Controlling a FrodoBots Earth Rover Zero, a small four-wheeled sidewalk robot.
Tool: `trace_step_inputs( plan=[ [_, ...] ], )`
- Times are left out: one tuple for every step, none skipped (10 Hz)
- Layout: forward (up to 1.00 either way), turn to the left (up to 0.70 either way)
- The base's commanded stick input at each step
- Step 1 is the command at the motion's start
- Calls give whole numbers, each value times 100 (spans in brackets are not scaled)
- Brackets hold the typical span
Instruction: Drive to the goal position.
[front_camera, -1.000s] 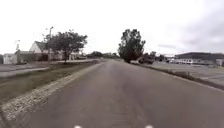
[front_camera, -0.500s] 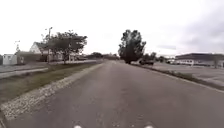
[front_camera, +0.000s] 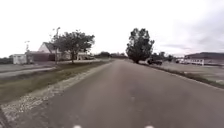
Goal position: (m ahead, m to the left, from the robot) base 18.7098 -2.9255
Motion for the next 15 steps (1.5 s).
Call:
trace_step_inputs(
  plan=[
    [70,0],
    [70,0],
    [70,0],
    [70,0],
    [70,0],
    [70,0],
    [70,0],
    [70,0],
    [70,-11],
    [70,-35],
    [70,-35],
    [70,-35],
    [70,-35],
    [70,-28],
    [70,0]
  ],
)
